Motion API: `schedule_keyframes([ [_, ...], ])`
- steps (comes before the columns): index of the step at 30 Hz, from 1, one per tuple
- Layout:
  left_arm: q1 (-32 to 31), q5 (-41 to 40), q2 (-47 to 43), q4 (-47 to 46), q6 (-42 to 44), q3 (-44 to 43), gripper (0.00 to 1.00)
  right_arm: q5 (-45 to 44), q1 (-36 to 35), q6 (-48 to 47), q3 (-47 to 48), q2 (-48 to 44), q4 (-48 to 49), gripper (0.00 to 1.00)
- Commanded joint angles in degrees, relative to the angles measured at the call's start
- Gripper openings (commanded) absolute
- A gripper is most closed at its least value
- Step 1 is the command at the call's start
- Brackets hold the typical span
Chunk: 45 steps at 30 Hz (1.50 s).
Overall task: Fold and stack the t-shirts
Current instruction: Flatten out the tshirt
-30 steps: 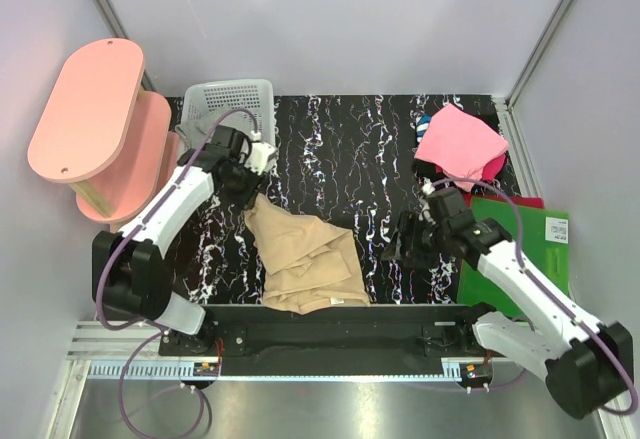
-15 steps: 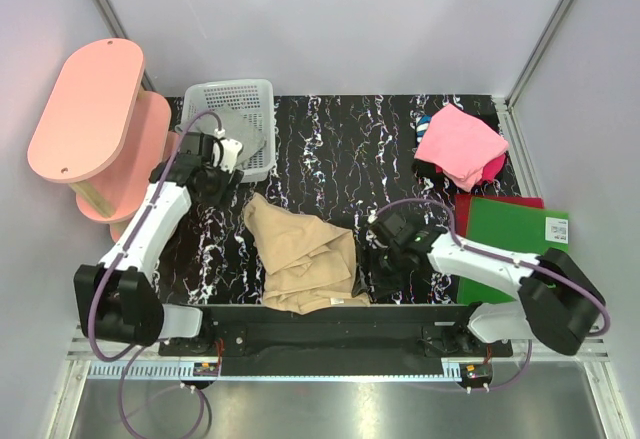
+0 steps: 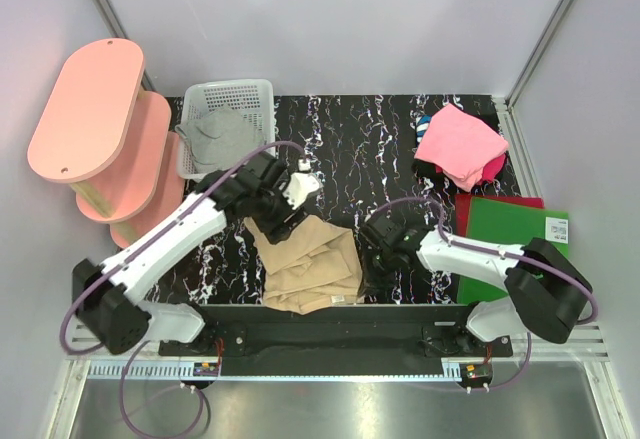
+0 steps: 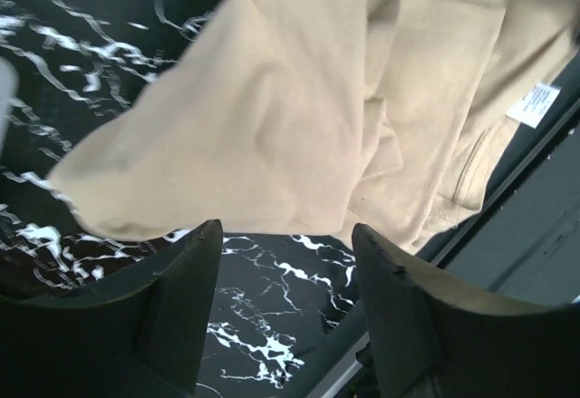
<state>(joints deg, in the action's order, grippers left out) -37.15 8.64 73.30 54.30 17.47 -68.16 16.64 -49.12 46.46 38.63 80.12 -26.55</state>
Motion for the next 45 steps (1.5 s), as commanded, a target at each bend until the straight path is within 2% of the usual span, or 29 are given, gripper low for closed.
schedule_keyframes([
  [1, -1.1, -1.9, 6.1, -1.3, 0.9, 0.5, 0.62, -16.4, -0.3, -3.9, 11.9, -2.5, -15.6, 0.0],
  [2, -1.3, -2.2, 7.8, -1.8, 1.2, 0.8, 0.62, -19.1, -0.2, -4.7, 14.0, -1.0, -20.9, 0.0],
  [5, -1.3, -2.8, 11.5, -3.8, 1.6, 0.3, 0.62, -23.9, 1.5, -7.0, 19.6, 2.7, -26.2, 0.0],
  [14, -2.4, -2.4, 18.6, -6.8, 1.3, 4.3, 0.63, -19.1, 12.7, -9.1, 20.2, 3.5, -23.6, 0.0],
  [21, -5.0, -0.1, 21.9, -8.6, 0.7, 7.7, 0.68, -17.0, 13.8, -10.1, 20.4, 5.2, -22.2, 0.0],
  [24, -6.5, 1.0, 23.4, -8.7, 1.2, 7.8, 0.74, -15.3, 13.8, -10.0, 20.1, 5.8, -20.9, 0.0],
  [25, -7.2, 0.8, 24.0, -9.0, 1.3, 8.1, 0.72, -15.2, 13.9, -10.0, 20.1, 6.1, -20.4, 0.0],
  [26, -7.3, 0.6, 24.4, -9.6, 1.8, 8.4, 0.41, -15.1, 13.9, -10.0, 20.1, 6.2, -20.2, 0.0],
  [27, -7.4, -0.4, 25.0, -10.4, 2.2, 8.5, 0.22, -15.1, 13.8, -10.0, 20.2, 6.2, -20.1, 0.0],
  [28, -7.4, -1.3, 26.4, -10.7, 2.1, 8.2, 0.04, -15.2, 13.8, -10.1, 20.3, 6.2, -20.0, 0.0],
  [29, -7.3, -2.2, 27.2, -10.8, 2.0, 8.1, 0.0, -15.5, 14.0, -10.2, 20.4, 6.1, -19.9, 0.0],
  [33, -6.5, -2.1, 25.9, -10.5, 2.8, 9.9, 0.0, -15.3, 17.4, -12.1, 20.9, 5.2, -20.2, 0.0],
  [38, -4.1, 0.6, 15.1, -3.9, 4.5, 13.1, 0.0, -13.7, 25.9, -15.2, 23.0, 4.1, -20.1, 0.0],
  [42, -2.9, 3.8, 4.2, 10.6, 9.8, 12.4, 0.0, -12.3, 28.9, -17.4, 26.4, 7.0, -20.1, 0.0],
  [45, -2.9, 6.0, -0.7, 19.7, 13.2, 9.7, 0.0, -11.9, 29.3, -17.8, 30.0, 10.7, -19.9, 0.0],
])
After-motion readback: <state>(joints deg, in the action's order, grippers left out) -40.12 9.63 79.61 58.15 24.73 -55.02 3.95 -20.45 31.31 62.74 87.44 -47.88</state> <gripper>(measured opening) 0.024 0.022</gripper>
